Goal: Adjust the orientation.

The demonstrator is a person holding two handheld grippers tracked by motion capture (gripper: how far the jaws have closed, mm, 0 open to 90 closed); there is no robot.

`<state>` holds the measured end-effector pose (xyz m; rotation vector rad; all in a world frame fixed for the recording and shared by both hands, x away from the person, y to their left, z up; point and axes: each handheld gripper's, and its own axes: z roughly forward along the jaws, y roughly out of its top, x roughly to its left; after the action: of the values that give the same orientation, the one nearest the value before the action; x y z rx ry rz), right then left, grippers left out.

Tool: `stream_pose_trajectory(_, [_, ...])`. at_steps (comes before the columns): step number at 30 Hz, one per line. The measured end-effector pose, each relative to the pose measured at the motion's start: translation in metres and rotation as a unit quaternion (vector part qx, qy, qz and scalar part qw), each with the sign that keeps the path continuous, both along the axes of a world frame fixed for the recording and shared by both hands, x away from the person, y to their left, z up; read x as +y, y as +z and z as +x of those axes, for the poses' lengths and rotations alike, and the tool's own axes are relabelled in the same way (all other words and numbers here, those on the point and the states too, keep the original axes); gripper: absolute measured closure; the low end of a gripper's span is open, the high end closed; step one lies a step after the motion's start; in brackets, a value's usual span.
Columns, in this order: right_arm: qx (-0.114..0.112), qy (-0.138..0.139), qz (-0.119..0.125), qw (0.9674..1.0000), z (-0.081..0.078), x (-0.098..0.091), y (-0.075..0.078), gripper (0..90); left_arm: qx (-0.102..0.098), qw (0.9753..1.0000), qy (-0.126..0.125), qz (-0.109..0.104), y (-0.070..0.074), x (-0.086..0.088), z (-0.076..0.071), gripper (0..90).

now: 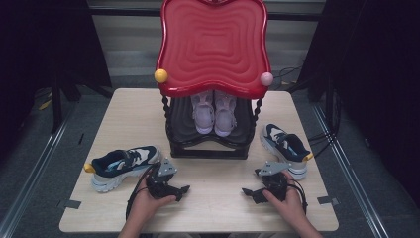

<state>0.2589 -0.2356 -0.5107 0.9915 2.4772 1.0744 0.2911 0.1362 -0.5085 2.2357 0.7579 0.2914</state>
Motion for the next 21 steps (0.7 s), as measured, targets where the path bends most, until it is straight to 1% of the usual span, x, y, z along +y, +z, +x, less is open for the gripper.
stream_pose_trajectory(3, [0.000, 0.000, 0.000, 1.0000, 0.000, 0.000, 0.000, 12.8, 0.000, 1.0000, 0.006, 0.000, 0.001, 0.000, -0.001, 12.0])
stream_pose_trajectory(6, [0.000, 0.001, 0.000, 1.0000, 0.000, 0.000, 0.000, 12.8, 0.007, 0.9999, 0.005, 0.013, 0.004, 0.000, 0.000, 15.6])
stream_pose_trajectory(10, [0.000, 0.001, 0.000, 1.0000, 0.000, 0.000, 0.000, 12.8, 0.032, 0.9991, -0.002, 0.027, 0.010, 0.000, 0.000, 18.2])
stream_pose_trajectory(12, [0.000, 0.002, 0.000, 1.0000, 0.000, 0.000, 0.000, 12.7, 0.034, 0.9986, -0.003, 0.039, 0.014, 0.001, -0.001, 19.1])
stream_pose_trajectory(13, [0.000, 0.002, 0.000, 1.0000, 0.000, 0.000, 0.000, 12.7, 0.035, 0.9985, -0.009, 0.041, 0.016, 0.002, -0.001, 19.2])
stream_pose_trajectory(15, [0.000, 0.002, 0.000, 1.0000, 0.000, 0.000, 0.000, 12.7, 0.048, 0.9974, -0.016, 0.051, 0.023, 0.007, -0.004, 19.3])
stream_pose_trajectory(16, [0.000, 0.002, 0.000, 1.0000, 0.000, 0.000, 0.000, 12.7, 0.048, 0.9972, -0.018, 0.055, 0.025, 0.008, -0.004, 19.3])
stream_pose_trajectory(17, [0.000, 0.002, 0.000, 1.0000, 0.000, 0.000, 0.000, 12.7, 0.048, 0.9972, -0.018, 0.055, 0.025, 0.008, -0.004, 19.4])
stream_pose_trajectory(18, [0.000, 0.002, 0.000, 1.0000, 0.000, 0.000, 0.000, 12.7, 0.052, 0.9966, -0.017, 0.061, 0.027, 0.011, -0.005, 19.4])
stream_pose_trajectory(19, [0.000, 0.002, 0.000, 1.0000, 0.000, 0.000, 0.000, 12.7, 0.057, 0.9961, -0.022, 0.064, 0.029, 0.012, -0.005, 19.6])
stream_pose_trajectory(20, [0.000, 0.002, 0.000, 1.0000, 0.000, 0.000, 0.000, 12.7, 0.061, 0.9953, -0.024, 0.071, 0.031, 0.015, -0.005, 19.9])
stream_pose_trajectory(21, [0.000, 0.002, 0.000, 1.0000, 0.000, 0.000, 0.000, 12.7, 0.062, 0.9952, -0.017, 0.074, 0.033, 0.016, -0.005, 19.9])
